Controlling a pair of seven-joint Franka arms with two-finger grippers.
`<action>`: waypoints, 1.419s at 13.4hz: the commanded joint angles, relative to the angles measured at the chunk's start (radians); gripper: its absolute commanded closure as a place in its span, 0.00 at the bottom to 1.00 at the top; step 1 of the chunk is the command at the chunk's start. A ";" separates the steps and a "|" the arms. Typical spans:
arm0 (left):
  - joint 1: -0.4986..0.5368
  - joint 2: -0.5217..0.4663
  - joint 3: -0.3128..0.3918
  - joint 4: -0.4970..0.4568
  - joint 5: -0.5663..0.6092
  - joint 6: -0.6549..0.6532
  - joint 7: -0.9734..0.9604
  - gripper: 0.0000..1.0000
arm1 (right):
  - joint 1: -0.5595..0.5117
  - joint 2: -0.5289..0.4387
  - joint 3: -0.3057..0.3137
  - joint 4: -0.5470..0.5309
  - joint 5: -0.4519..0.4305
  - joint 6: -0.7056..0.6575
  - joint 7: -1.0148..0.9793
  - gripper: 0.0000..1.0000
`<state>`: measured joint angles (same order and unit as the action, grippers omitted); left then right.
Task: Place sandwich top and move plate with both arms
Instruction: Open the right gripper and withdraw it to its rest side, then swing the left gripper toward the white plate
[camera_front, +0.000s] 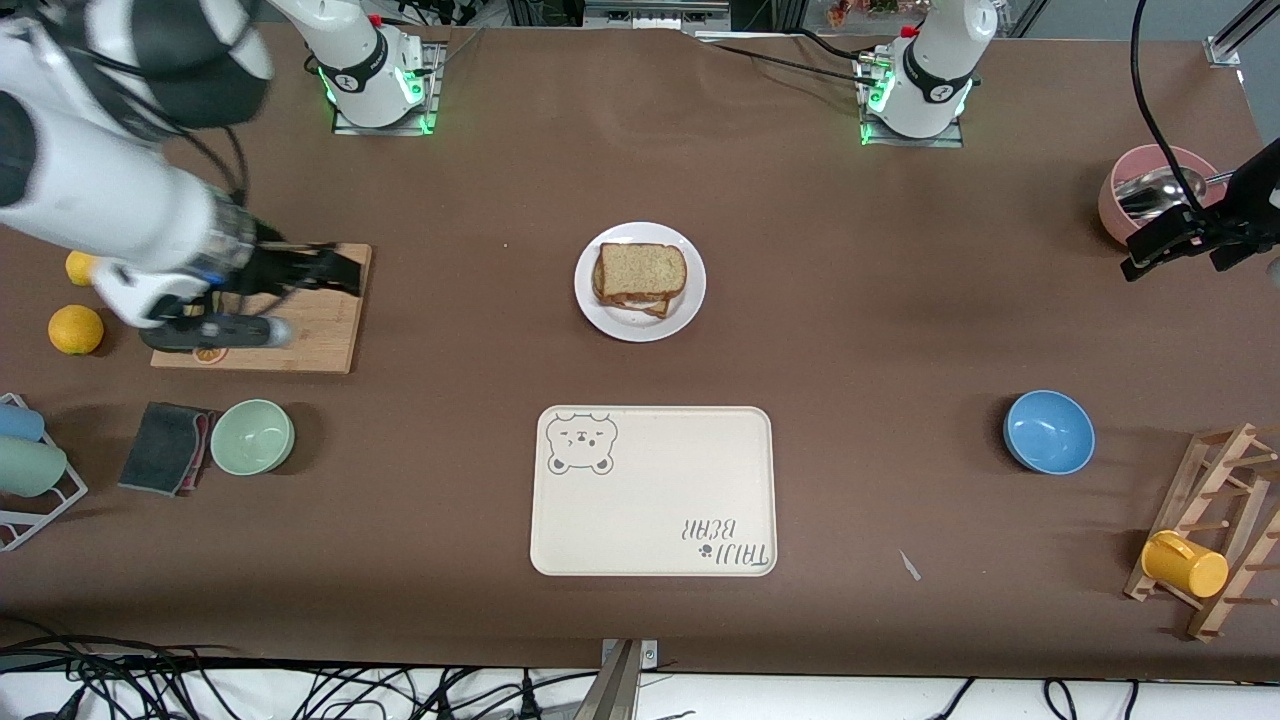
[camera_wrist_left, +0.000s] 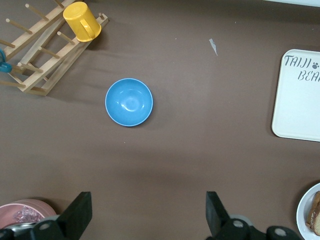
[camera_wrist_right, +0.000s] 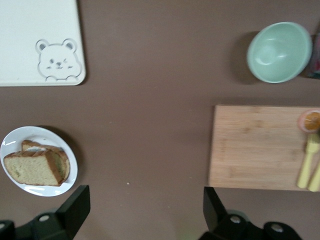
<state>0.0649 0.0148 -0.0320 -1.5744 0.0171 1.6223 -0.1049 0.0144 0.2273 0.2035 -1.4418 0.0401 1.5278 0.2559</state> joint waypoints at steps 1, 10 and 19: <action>0.003 -0.007 0.001 0.010 -0.026 -0.030 0.005 0.00 | 0.002 -0.006 -0.081 0.089 -0.040 -0.119 -0.065 0.00; -0.004 0.051 -0.003 0.005 -0.054 -0.032 -0.015 0.00 | -0.112 -0.098 -0.176 0.044 -0.045 -0.092 -0.208 0.00; -0.008 0.235 -0.025 -0.012 -0.120 0.070 -0.073 0.00 | -0.119 -0.071 -0.177 0.007 -0.045 0.003 -0.207 0.00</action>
<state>0.0581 0.2294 -0.0576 -1.5916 -0.0810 1.6830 -0.1669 -0.0972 0.1719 0.0214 -1.4240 0.0070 1.5167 0.0623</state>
